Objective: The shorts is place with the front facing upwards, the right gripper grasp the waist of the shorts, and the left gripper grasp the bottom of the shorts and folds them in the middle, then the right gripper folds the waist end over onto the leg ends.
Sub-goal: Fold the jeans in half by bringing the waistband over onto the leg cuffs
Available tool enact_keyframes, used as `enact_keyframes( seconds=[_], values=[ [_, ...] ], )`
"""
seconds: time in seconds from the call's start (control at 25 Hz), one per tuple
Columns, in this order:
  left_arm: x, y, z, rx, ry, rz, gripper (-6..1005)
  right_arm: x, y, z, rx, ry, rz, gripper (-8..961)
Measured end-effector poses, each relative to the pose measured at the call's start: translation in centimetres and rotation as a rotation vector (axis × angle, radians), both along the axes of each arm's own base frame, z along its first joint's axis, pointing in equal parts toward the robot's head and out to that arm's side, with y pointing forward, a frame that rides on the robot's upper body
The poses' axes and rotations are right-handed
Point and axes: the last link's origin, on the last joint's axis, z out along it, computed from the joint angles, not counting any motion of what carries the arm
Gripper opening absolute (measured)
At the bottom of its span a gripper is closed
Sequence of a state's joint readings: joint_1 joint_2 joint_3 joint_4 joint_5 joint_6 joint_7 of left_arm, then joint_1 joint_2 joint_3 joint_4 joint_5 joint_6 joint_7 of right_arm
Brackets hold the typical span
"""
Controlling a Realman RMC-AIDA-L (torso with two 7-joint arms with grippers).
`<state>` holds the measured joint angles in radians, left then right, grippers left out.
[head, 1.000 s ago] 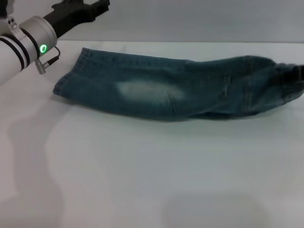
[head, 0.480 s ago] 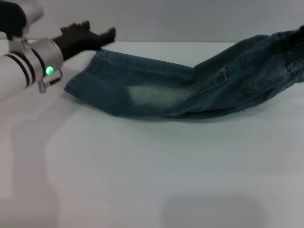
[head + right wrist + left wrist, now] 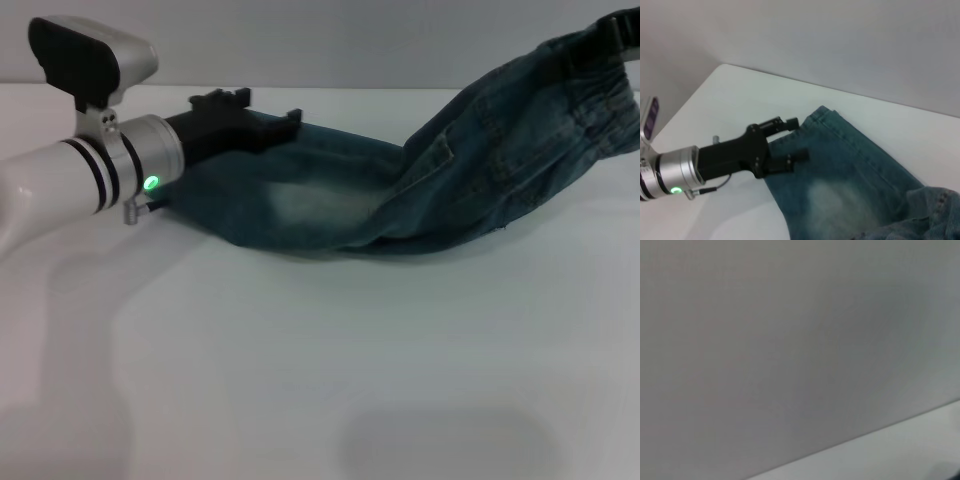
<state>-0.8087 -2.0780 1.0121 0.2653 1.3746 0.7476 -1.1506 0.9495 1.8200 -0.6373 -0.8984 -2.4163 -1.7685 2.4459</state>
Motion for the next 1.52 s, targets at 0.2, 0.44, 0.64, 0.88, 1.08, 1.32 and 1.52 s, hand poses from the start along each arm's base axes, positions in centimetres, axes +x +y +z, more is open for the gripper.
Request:
enact_keyframes(
  seconds=[0.2,0.44,0.64,0.88,1.08,1.32,1.52],
  values=[
    [0.5,-0.8,-0.9,-0.051,-0.019,-0.029,836,-1.1,0.4,-0.8,-0.025,0.013,0.014,24],
    [0.3,-1.3,-1.9,-0.085,-0.029,-0.006,835,-2.7,0.5,-1.7,-0.051,0.035,0.052,23],
    [0.4,-1.5,-2.4,-0.105,-0.032,0.002,835,-3.9,0.3,-1.9,-0.08,0.064,0.085,21],
    [0.7,-1.8,-3.2,-0.142,-0.028,-0.001,834,-5.0,0.3,-1.8,-0.089,0.085,0.119,22],
    [1.2,-2.4,-3.6,-0.175,-0.049,-0.023,833,-5.9,0.4,-1.6,-0.086,0.104,0.144,23],
    [1.7,-3.0,-4.1,-0.23,-0.046,-0.056,833,-7.0,0.6,-1.8,-0.086,0.135,0.176,21],
    [1.8,-3.4,-4.7,-0.285,-0.022,-0.059,832,-7.7,0.5,-2.2,-0.099,0.152,0.195,22]
  ],
)
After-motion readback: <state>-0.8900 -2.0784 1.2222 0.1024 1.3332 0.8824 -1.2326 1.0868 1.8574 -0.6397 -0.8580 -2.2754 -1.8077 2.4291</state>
